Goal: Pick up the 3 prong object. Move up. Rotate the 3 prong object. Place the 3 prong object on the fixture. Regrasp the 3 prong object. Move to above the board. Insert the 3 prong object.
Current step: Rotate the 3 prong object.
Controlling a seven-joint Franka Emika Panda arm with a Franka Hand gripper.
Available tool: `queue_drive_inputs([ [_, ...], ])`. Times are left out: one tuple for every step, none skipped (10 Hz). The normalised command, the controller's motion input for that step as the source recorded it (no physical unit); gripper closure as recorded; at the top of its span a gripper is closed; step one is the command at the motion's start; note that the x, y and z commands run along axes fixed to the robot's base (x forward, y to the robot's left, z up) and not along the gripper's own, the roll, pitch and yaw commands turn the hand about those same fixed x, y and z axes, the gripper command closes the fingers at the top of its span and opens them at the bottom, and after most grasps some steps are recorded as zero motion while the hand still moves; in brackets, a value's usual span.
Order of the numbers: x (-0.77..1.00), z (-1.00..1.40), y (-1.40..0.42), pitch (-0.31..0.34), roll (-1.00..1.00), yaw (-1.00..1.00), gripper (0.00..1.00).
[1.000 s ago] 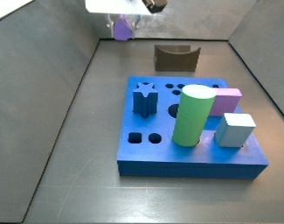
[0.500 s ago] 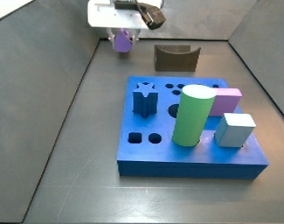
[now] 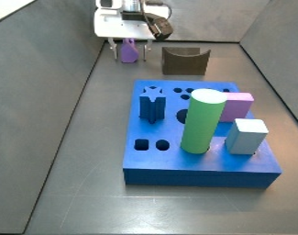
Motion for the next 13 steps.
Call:
queue_drive_inputs([
  [-0.01, 1.00, 0.00, 0.010, -0.01, 0.00, 0.00],
  [-0.02, 1.00, 0.00, 0.025, -0.03, 0.01, 0.00],
  [-0.02, 1.00, 0.00, 0.045, -0.06, 0.01, 0.00],
  [-0.02, 1.00, 0.00, 0.050, -0.09, 0.01, 0.00],
  [-0.02, 1.00, 0.00, 0.050, -0.12, 0.01, 0.00],
  [-0.03, 1.00, 0.00, 0.041, -0.14, 0.01, 0.00],
  [-0.03, 1.00, 0.00, 0.033, -0.17, 0.00, 0.00],
  [-0.03, 1.00, 0.00, 0.031, -0.18, -0.01, 0.00],
  [-0.04, 0.91, 0.00, 0.027, -0.20, -0.01, 0.00],
  [0.00, 0.00, 0.00, 0.000, 0.00, 1.00, 0.00],
  [0.00, -0.12, -0.01, 0.000, 0.00, 1.00, 0.00],
  [-0.01, -0.22, -0.02, 0.001, 0.00, 1.00, 0.00],
  [0.01, -0.27, -0.01, 0.000, 0.00, 1.00, 0.00],
])
